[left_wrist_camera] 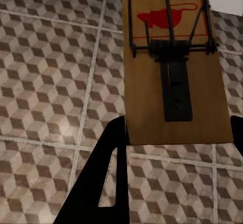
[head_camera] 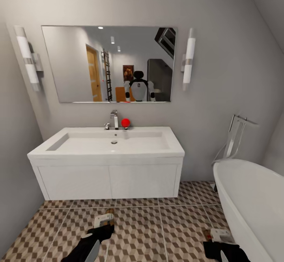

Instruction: Take the four mousetraps from the cabinet in the bathroom and place them on the bathroom floor. Make sure all four end up on the same floor surface, and ensure that at least two of them are either under or directly next to the same bathroom sink.

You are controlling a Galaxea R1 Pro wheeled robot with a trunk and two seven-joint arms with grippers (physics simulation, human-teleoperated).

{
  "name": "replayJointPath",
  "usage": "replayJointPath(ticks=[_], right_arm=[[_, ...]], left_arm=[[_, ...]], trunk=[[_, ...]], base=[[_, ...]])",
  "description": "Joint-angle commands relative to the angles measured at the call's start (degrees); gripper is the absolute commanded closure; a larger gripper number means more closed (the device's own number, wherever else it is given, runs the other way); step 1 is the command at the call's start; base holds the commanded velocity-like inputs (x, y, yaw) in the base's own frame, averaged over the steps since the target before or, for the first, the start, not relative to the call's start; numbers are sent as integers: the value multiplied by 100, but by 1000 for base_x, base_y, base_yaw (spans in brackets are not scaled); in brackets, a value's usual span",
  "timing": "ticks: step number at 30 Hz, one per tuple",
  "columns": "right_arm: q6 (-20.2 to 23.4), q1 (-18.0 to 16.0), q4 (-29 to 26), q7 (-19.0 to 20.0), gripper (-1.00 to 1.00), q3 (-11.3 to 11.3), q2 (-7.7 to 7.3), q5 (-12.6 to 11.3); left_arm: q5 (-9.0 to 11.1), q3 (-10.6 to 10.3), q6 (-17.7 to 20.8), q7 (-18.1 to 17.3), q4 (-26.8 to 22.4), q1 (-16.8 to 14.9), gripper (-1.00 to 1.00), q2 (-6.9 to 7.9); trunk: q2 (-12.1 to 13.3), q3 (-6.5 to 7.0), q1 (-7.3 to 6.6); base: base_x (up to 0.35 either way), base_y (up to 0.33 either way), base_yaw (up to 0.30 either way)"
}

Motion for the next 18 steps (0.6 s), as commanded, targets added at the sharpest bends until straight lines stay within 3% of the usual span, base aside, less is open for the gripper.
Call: replayJointPath(ticks=[1,6,18], right_arm=[[29,0,-44,8,100,-12,-1,-46],[30,0,-205,7,100,-15,0,-51],[30,0,-291,4,100,-9,0,-33]], left_arm=[[53,12,32,25,-43,-3,100,-4],[53,12,32,25,-205,-2,100,-4],[60,11,26,25,-469,-6,100,-4]], trunk=[[-4,-7,0],[-4,-7,0],[-4,-7,0]], base=[[0,0,245],[0,0,204],[0,0,35]])
